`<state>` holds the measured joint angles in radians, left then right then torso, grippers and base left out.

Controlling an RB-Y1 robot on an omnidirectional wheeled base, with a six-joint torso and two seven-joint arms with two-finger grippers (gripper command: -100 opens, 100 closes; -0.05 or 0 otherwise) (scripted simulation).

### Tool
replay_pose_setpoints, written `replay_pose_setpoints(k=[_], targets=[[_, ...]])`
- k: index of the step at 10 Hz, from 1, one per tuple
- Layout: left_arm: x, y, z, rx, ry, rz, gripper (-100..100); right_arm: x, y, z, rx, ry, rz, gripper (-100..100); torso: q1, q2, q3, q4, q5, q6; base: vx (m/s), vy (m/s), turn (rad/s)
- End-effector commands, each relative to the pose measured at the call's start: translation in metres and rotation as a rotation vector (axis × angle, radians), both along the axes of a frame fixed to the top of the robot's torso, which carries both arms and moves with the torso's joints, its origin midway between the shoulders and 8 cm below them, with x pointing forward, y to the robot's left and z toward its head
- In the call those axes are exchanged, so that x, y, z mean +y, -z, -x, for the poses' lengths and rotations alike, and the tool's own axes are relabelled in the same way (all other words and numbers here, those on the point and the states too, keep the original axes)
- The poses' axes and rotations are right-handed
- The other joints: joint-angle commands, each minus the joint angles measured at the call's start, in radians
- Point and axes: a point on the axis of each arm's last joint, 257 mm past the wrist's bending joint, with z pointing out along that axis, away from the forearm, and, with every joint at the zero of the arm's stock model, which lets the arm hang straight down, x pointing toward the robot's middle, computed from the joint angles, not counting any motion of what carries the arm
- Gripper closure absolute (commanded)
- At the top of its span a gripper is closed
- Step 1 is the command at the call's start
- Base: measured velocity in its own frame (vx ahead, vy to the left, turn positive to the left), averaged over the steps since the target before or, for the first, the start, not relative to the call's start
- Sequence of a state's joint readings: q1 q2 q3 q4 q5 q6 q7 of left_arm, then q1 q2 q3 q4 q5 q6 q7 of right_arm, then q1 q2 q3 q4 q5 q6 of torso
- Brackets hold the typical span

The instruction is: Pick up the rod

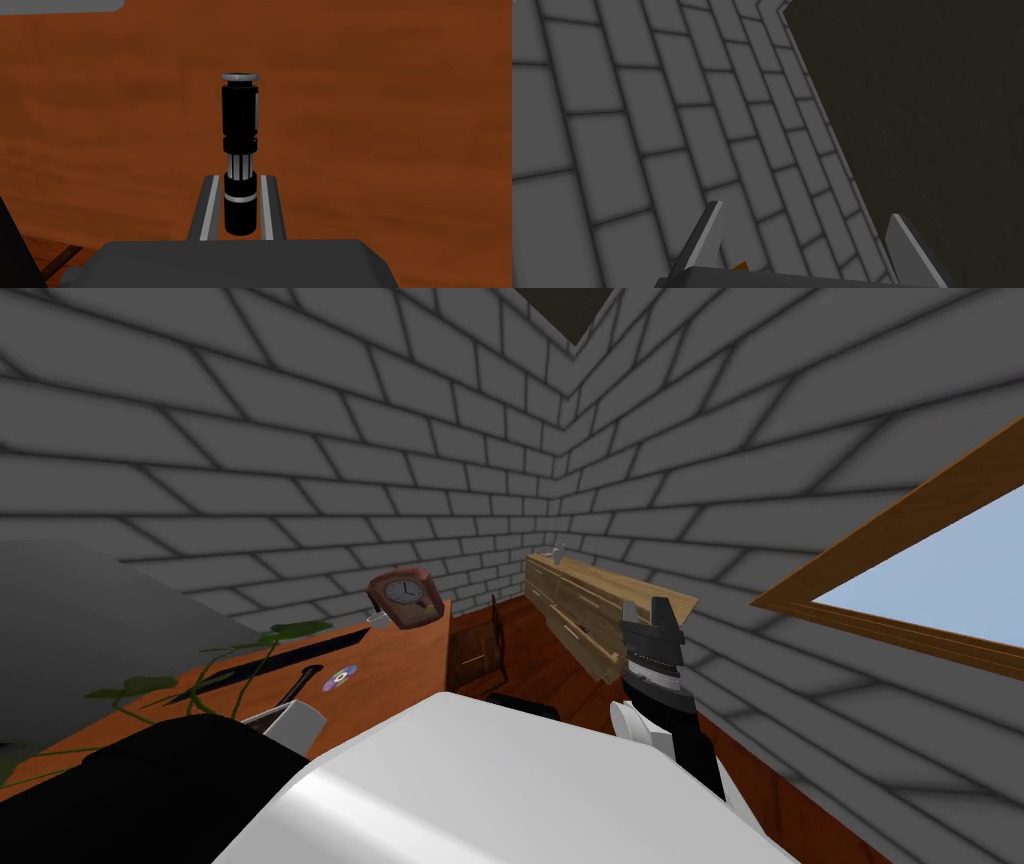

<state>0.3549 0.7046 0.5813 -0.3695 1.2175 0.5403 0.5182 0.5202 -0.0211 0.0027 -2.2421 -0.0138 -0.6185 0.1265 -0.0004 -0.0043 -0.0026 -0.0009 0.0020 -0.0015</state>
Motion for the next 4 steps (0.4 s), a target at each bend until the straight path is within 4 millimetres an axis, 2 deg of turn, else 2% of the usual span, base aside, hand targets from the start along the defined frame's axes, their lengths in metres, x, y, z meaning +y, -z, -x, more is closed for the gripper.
replay_pose_setpoints(k=[1, 2, 3, 4], targets=[[0.0011, -0.0038, 0.0033, 0.003, 0.015, 0.003, 100, 0.0000, 0.0000, 0.0000, 0.000, 0.000, 0.000, 0, 0.000, 0.000, 0.000, 0.000, 0.000, 0.000, 0.096, -0.049, 0.092], [0.0054, -0.0113, 0.0078, 0.003, 0.033, 0.003, 100, 0.0000, -0.0001, 0.0000, 0.000, 0.000, 0.000, 0, 0.000, 0.000, 0.000, 0.000, 0.000, 0.001, 0.117, -0.037, 0.087], [0.0038, -0.0080, 0.0066, 0.004, 0.021, 0.002, 100, 0.0000, 0.0000, 0.0000, 0.000, 0.000, 0.000, 0, 0.000, -0.002, -0.001, 0.000, 0.000, 0.001, 0.058, -0.019, 0.027], [0.0039, -0.0086, 0.0069, 0.004, 0.024, 0.003, 0, 0.0000, -0.0001, 0.0000, 0.000, 0.000, 0.000, 0, 0.002, 0.000, 0.000, 0.000, 0.000, 0.002, 0.009, -0.005, -0.005]])
